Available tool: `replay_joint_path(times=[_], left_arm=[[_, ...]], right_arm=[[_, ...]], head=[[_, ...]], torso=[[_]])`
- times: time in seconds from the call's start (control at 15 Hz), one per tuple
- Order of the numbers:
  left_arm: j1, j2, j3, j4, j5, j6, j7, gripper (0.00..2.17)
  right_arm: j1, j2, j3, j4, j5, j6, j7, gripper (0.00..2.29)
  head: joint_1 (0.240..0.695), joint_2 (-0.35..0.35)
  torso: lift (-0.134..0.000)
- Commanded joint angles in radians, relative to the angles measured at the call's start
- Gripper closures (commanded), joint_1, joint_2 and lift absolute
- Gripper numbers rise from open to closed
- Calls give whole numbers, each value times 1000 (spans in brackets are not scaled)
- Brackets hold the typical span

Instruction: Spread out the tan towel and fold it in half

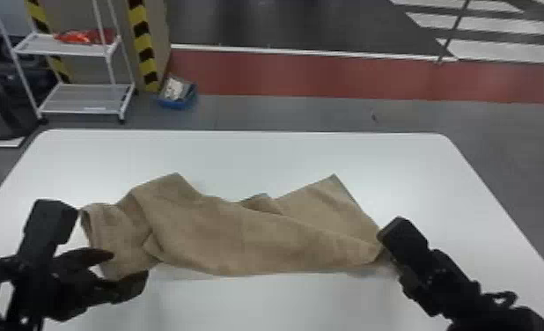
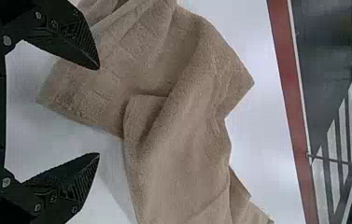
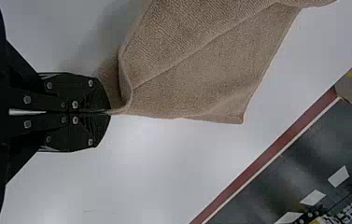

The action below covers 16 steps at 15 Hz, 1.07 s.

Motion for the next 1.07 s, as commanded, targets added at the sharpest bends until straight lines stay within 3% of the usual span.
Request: replay_joint_path(times=[0.0,0.2,0.53,1.0], left_arm=[[-6,15,37,9,2,0,-21,265],[-3,18,48,-1,1,0,-81,265],[49,18,56,-96,-2,-3,-187,265],[41,6,29,-27,-51,-34,-172,269]], right_arm=[[-4,4,0,0,0,14,2,1764],[-10,6,0,2,0,20,2,1764],[-5,1,-3,2,0,23,0,1760],[-7,-7,-2,2,-17,23,0,1760]], head=[[695,-85],[695,-54],[695,-72],[695,-97]], torso=[[-124],[-124],[-124],[-124]])
